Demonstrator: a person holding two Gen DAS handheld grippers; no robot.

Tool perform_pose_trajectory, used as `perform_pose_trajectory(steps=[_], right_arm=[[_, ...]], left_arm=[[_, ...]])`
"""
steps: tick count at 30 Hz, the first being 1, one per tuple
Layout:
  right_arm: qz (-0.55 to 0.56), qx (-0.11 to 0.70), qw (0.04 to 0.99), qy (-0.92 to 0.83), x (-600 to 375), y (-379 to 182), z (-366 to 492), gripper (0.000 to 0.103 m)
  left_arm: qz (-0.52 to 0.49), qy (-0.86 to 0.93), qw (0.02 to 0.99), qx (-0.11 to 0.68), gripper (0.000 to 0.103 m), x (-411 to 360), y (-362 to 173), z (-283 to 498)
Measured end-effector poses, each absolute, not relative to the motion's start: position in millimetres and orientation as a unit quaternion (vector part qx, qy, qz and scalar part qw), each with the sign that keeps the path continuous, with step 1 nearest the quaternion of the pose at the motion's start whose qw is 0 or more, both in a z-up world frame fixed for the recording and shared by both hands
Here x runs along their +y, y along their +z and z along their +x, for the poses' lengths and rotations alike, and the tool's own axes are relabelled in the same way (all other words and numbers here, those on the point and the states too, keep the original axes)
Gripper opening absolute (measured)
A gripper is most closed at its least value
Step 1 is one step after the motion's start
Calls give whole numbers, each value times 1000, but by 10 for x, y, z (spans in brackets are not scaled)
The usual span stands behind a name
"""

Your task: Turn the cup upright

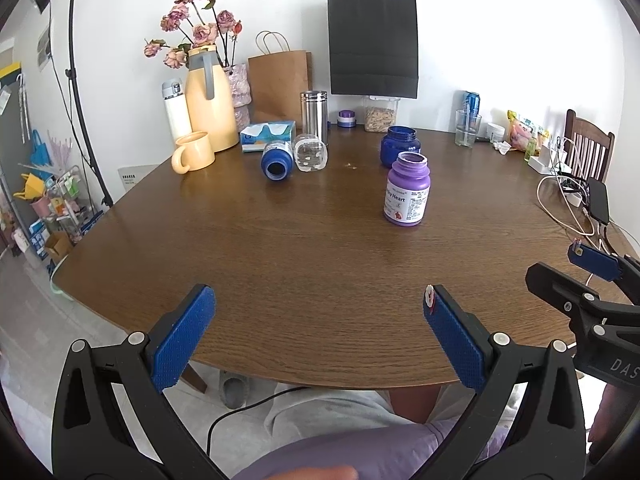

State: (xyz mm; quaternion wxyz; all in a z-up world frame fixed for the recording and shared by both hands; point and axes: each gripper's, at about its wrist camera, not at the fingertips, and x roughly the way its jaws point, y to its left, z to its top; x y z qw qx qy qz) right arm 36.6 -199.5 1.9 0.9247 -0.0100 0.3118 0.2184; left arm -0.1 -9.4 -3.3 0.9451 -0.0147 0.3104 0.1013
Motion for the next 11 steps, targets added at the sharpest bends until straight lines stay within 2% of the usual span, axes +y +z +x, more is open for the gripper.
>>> perform_pose_trajectory(steps=[11], right_arm=[[-15,311,924,221,-1976,10,369,84]], left_arm=[[-13,101,944,315,103,-77,-67,13]])
